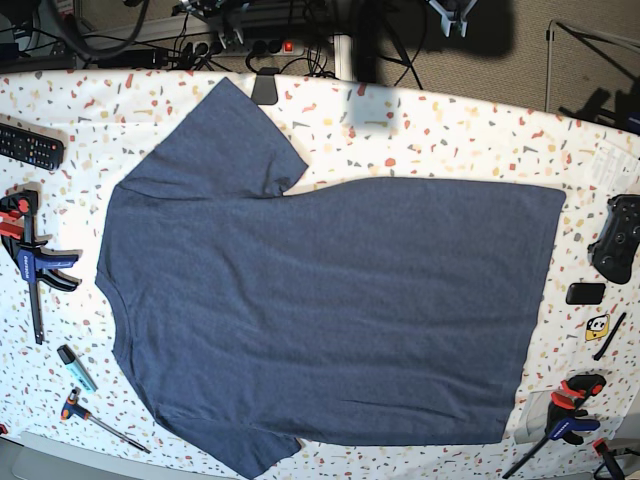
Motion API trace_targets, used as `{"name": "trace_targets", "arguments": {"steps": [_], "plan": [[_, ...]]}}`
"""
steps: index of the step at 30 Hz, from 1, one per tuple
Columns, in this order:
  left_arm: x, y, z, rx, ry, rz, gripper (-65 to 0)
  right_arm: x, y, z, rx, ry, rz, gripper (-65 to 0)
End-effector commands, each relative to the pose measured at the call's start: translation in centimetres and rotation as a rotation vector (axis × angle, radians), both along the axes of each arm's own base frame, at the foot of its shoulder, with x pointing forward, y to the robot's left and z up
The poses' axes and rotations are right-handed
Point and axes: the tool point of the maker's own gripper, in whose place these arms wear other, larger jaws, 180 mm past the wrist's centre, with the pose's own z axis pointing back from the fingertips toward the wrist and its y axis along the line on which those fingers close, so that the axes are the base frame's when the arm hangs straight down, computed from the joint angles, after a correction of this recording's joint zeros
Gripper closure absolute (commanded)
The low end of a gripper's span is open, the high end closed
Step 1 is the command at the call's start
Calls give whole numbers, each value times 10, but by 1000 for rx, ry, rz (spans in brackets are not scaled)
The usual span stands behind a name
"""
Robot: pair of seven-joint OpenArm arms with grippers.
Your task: Fold the T-shirt properly
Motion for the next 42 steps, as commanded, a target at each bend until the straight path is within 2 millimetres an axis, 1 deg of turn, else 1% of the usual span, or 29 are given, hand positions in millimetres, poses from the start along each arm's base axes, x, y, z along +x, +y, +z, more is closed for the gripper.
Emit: {"name": "trace_targets", "arguments": {"steps": [1, 5, 9, 18, 22, 27, 30, 32, 34, 36, 38, 42], "plan": [[-4, -1, 1, -11, -3, -7, -159, 3, -2, 1, 1, -9, 8, -120], [-1, -5, 2, -41, -8, -10, -159, 3, -1, 0, 6, -10, -10, -120], [-1, -3, 2, -36, 12, -21, -159, 3, -2, 1, 5, -9, -9, -120], [4, -1, 2, -31, -4, -20, -159, 4, -1, 1, 7, -13, -9, -120], [-6, 0, 3, -29, 7, -19, -159, -4, -1, 1, 11, -18, -8, -120], [-12, 10, 11, -29, -35, 16, -159, -20, 0, 8, 16, -52, 4, -120], [-18, 13, 23, -61, -71, -15, -159, -29, -7, 18, 9, -76, -7, -120], [-24, 21, 31, -45, -75, -36, -159, -37, -14, 28, 13, -79, -38, -120], [-28, 33, 41, -22, -81, -17, -159, -43, -21, 39, 32, -82, -55, -120], [-26, 41, 55, -11, -112, -9, -159, -45, -28, 54, 54, -97, -62, -120], [-21, 44, 72, -23, -155, -28, -159, -45, -36, 71, 69, -125, -66, -120], [-14, 51, 109, -12, -211, -73, -159, -47, -46, 111, 87, -172, -24, -120]]}}
